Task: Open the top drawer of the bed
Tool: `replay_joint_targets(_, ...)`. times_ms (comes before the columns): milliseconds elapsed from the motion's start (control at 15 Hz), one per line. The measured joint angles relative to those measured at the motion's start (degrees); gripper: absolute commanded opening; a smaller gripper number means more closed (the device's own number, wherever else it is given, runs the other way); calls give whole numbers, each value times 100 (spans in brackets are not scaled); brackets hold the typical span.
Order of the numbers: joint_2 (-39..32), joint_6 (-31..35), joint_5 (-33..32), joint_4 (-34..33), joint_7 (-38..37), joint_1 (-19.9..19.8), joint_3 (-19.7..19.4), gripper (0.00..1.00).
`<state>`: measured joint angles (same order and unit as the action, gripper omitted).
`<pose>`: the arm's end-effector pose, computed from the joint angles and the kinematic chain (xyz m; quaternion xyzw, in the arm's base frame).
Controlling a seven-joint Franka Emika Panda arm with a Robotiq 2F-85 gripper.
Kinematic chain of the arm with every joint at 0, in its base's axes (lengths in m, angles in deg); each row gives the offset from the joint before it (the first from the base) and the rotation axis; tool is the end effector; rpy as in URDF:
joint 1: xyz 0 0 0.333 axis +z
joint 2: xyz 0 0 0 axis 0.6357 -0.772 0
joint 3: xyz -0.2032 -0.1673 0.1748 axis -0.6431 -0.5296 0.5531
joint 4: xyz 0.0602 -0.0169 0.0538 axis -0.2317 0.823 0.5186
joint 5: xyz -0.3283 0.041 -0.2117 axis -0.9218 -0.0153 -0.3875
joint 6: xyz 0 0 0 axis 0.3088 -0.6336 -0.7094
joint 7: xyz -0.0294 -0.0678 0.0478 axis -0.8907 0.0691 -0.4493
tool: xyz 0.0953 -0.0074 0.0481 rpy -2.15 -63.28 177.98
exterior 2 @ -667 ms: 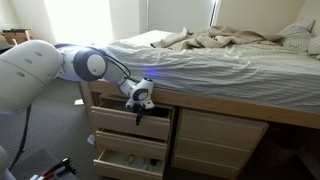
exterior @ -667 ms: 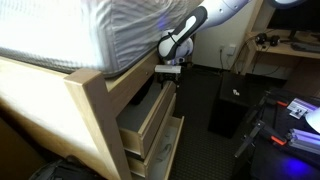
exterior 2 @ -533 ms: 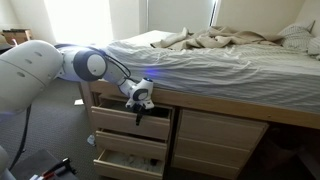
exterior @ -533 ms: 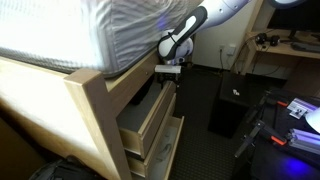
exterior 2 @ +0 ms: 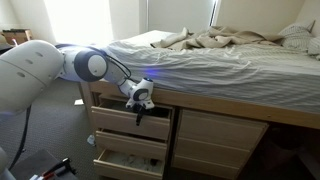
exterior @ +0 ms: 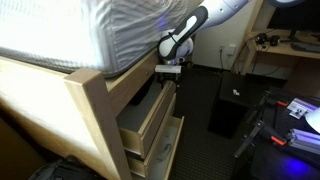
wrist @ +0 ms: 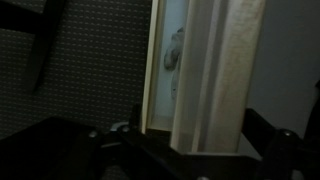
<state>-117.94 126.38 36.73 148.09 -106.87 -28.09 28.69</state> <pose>0.6881 0.0434 0.0444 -0.8423 0.5323 0.0846 0.0046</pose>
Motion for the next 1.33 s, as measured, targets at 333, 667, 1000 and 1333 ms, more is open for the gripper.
replay_joint_targets(333,168,242,-171,335,49,-149,184,100)
replay_joint_targets(667,532,96,-187,1001,-76,-253,209,100)
replay_joint_targets(1000,862,-233,-346,1637,-355,-299,146,100)
replay_joint_targets(1333,1004,-533,-548,2098,-791,-309,45,100)
